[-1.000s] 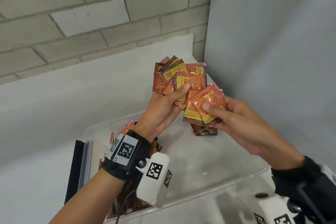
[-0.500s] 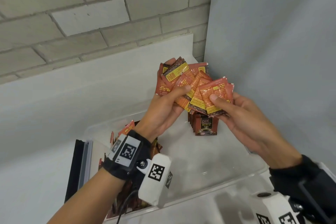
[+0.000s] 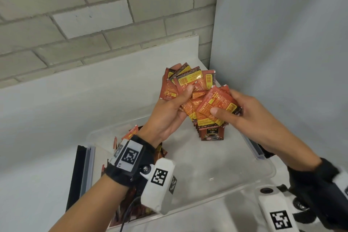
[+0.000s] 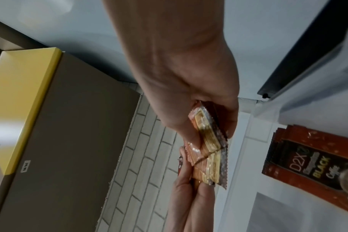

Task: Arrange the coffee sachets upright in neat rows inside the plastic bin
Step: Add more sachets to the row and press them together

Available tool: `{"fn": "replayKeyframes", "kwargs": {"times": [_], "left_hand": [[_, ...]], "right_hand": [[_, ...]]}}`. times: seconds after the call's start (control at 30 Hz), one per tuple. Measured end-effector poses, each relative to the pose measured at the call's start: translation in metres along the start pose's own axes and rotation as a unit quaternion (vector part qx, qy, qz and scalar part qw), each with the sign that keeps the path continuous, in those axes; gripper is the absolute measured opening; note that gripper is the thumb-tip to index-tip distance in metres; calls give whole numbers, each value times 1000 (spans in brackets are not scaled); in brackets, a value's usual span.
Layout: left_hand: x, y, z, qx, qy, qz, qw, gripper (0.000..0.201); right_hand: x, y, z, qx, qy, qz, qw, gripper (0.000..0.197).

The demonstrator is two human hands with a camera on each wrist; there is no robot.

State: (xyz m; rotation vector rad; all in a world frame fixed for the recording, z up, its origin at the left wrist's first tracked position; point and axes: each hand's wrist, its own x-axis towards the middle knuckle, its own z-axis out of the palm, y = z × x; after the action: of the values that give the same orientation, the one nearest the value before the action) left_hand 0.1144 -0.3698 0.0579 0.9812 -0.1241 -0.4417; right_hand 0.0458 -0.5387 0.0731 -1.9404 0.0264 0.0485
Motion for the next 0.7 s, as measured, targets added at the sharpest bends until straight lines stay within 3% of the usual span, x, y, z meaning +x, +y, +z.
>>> {"fn": "replayKeyframes", "kwargs": {"times": [0.1,0.3,0.43,0.6,0.7], "left_hand": [[1,-1,0,8,20,-1,1000,43],[2,0,1,-9,26,-26,999,30],[3,4,-5,9,43,-1,999,36],[3,6,-5,31,37,14,999,31],[2,6,-5,39,41,17,998,34]], "right_hand": [[1,1,4,18,-11,19,1000,45],[-1,2,3,77,-26,39,996,44],[-2,0,-4,143,19,44,989,32],[-1,1,-6,223,67,59,971,45],[0,0,-9,269,85,57,958,37]]}}
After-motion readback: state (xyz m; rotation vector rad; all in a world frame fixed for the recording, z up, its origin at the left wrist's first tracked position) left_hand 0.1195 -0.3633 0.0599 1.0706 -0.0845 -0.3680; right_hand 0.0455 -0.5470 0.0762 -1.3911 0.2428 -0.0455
